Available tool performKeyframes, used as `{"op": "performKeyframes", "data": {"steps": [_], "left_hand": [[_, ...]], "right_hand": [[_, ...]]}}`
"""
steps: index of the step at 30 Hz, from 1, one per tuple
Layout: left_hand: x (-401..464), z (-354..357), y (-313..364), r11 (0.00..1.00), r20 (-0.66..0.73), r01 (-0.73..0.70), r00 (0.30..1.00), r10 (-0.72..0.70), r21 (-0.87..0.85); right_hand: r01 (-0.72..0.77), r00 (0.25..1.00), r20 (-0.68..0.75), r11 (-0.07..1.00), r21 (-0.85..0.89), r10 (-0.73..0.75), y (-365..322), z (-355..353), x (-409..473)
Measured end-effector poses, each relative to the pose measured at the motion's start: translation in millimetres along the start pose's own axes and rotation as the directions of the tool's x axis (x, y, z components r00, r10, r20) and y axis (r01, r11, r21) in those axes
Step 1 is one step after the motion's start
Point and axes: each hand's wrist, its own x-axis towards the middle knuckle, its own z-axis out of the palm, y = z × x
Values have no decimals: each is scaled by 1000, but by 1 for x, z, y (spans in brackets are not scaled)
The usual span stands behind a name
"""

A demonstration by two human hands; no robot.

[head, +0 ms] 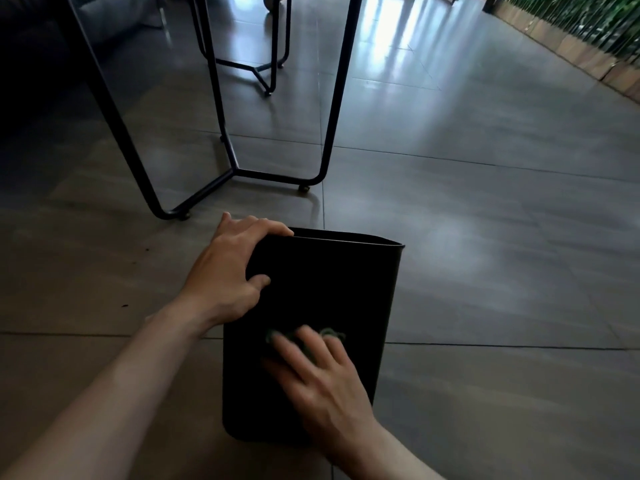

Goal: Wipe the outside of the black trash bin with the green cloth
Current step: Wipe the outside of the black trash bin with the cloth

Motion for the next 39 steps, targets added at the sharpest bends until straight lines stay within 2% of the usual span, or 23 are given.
{"op": "performKeyframes", "data": {"steps": [3,6,9,11,13,15,17,19,23,25,26,27,28,29,30,31,32,33,34,36,37,38,39], "left_hand": [[1,0,2,1000,7,-16,1000,16,3],[0,2,4,999,16,-30,999,30,-11],[-3,1,2,999,19,-32,999,33,-28],[-3,-1,0,999,6,-26,1000,27,-25],[-2,-3,2,1000,-3,-15,1000,15,-16],[-1,-4,4,1000,-7,-6,1000,6,-6],[-1,-4,5,1000,-2,-7,1000,7,-6],[0,-3,4,1000,-4,-9,1000,9,-6],[0,-3,0,1000,-27,-22,999,22,2],[0,-3,-1,1000,-26,-16,1000,16,2],[1,-4,-1,1000,-24,-3,1000,3,5],[1,-5,-2,1000,-21,14,1000,-14,7],[1,-8,-4,999,-17,33,999,-33,7],[0,-11,-6,999,-15,46,999,-46,6],[-2,-14,-9,999,-12,53,999,-53,-1],[-4,-17,-12,998,-7,61,998,-61,-12],[-6,-20,-13,997,6,77,997,-77,-32],[-9,-22,-15,993,20,104,994,-103,-52],[-11,-24,-17,988,28,138,990,-137,-68],[-14,-26,-21,972,28,206,979,-204,-114],[-15,-26,-23,958,27,234,972,-233,-167],[-15,-27,-24,938,28,263,964,-264,-225],[-15,-29,-25,922,31,283,958,-285,-265]], "right_hand": [[-163,984,-64,984,69,168,-8,1,33],[92,996,-15,996,-10,-92,-31,26,12],[274,951,164,960,-59,-262,-27,35,-32],[190,978,87,981,-26,-188,-3,24,-44],[-35,993,-111,996,79,44,29,2,-33],[-304,914,-224,936,176,339,63,-23,-5],[-464,818,-258,855,233,514,82,-41,20],[-476,832,-203,853,214,515,79,-45,22],[-233,972,6,963,139,234,46,-34,-34],[-304,952,23,927,218,307,54,-38,-55],[-428,897,11,862,272,442,65,-43,-58],[-590,780,5,732,339,626,78,-52,-57],[-725,595,18,528,443,803,95,-62,-53],[-751,386,79,264,605,919,117,-75,-47],[-660,236,235,-21,751,943,135,-90,-38],[-495,190,407,-271,825,893,151,-102,-30],[-350,223,498,-408,843,838,164,-114,-26],[-275,277,527,-459,845,804,175,-123,-22],[-292,326,546,-468,834,772,181,-128,-17],[-537,357,601,-369,758,716,186,-129,-8],[-693,369,600,-220,686,709,187,-125,-5],[-809,418,559,14,587,716,186,-120,0],[-834,523,496,295,466,693,186,-116,6]]}}
